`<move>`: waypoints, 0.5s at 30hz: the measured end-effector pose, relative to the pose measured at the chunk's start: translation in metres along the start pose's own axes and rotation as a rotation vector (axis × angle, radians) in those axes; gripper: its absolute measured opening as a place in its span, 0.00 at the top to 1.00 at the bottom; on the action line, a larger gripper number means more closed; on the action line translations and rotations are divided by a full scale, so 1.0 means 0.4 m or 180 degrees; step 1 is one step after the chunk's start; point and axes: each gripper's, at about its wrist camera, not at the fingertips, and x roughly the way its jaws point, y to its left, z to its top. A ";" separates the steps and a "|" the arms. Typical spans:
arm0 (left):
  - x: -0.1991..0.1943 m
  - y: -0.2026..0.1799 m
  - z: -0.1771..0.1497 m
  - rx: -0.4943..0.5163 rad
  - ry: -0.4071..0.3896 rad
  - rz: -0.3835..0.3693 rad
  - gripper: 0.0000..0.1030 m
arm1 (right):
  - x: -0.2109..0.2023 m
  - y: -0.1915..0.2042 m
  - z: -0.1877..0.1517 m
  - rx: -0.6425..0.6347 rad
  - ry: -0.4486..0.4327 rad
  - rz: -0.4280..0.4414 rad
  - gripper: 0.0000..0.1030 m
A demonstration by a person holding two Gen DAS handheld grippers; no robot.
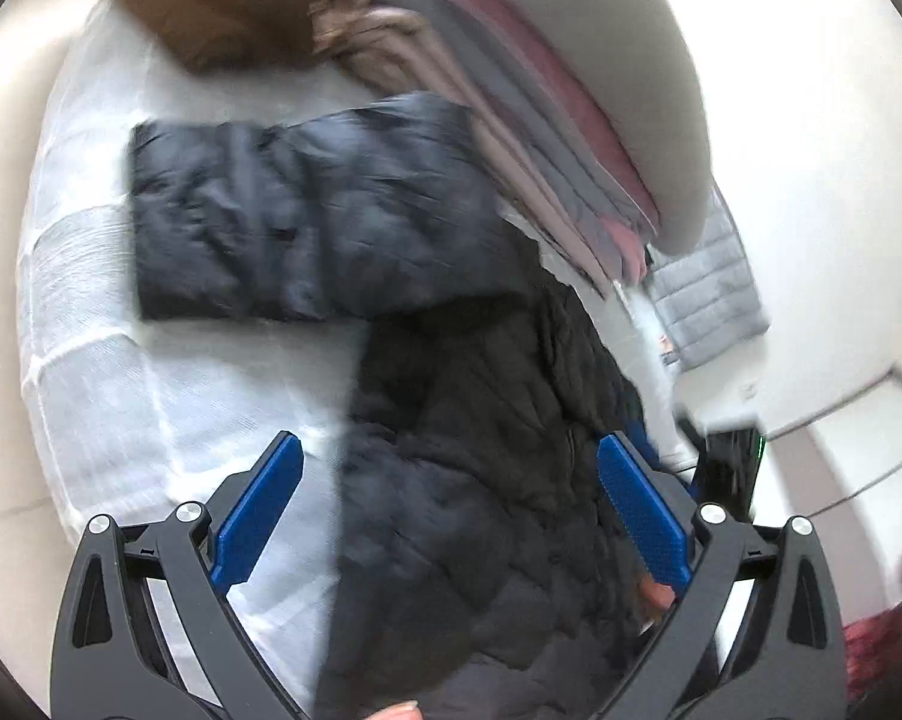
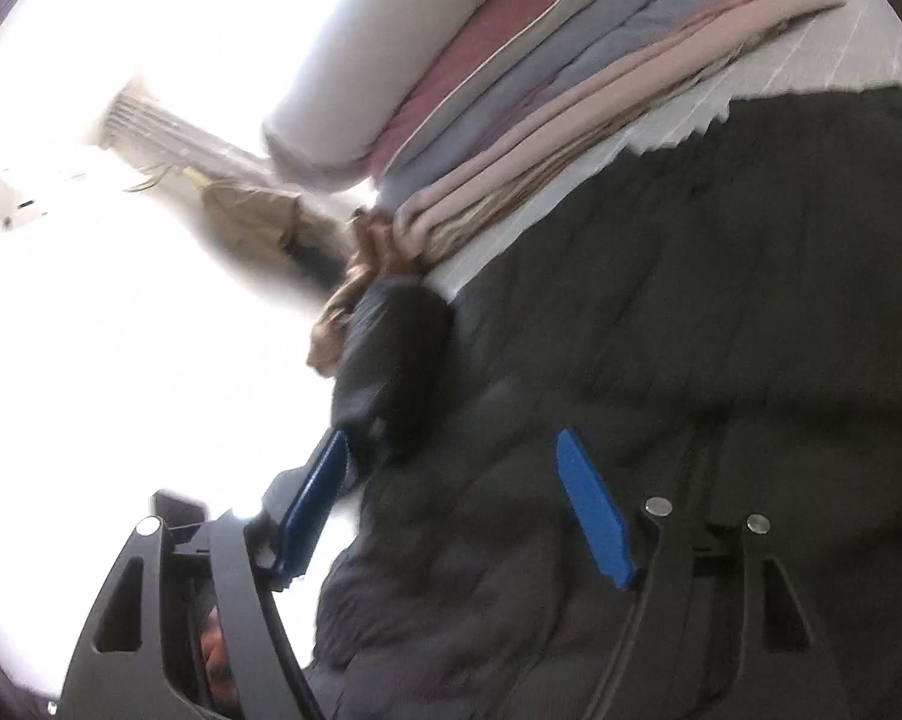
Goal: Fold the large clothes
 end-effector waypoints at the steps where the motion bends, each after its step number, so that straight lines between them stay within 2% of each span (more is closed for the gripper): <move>1: 0.004 0.051 0.032 -0.0139 0.0053 -0.0048 0.08 | -0.008 -0.002 -0.017 0.0014 0.0013 0.0018 0.32; 4: 0.005 0.146 0.093 -0.0389 0.0102 -0.0145 0.08 | -0.028 -0.011 -0.047 0.0080 0.0020 0.0030 0.32; 6: -0.012 0.194 0.124 -0.0499 -0.0008 -0.0069 0.08 | -0.028 -0.018 -0.051 0.0128 0.0026 0.0021 0.32; 9: -0.030 0.234 0.145 -0.0620 -0.0074 -0.0160 0.08 | -0.042 -0.033 -0.055 0.0200 0.0023 -0.0018 0.32; 12: -0.007 0.257 0.163 -0.0652 0.0052 -0.0148 0.08 | -0.023 -0.035 -0.049 0.0219 0.0017 -0.0035 0.32; 15: 0.029 0.270 0.183 -0.0682 0.0090 -0.0252 0.07 | -0.016 -0.027 -0.045 0.0219 0.0007 -0.0037 0.31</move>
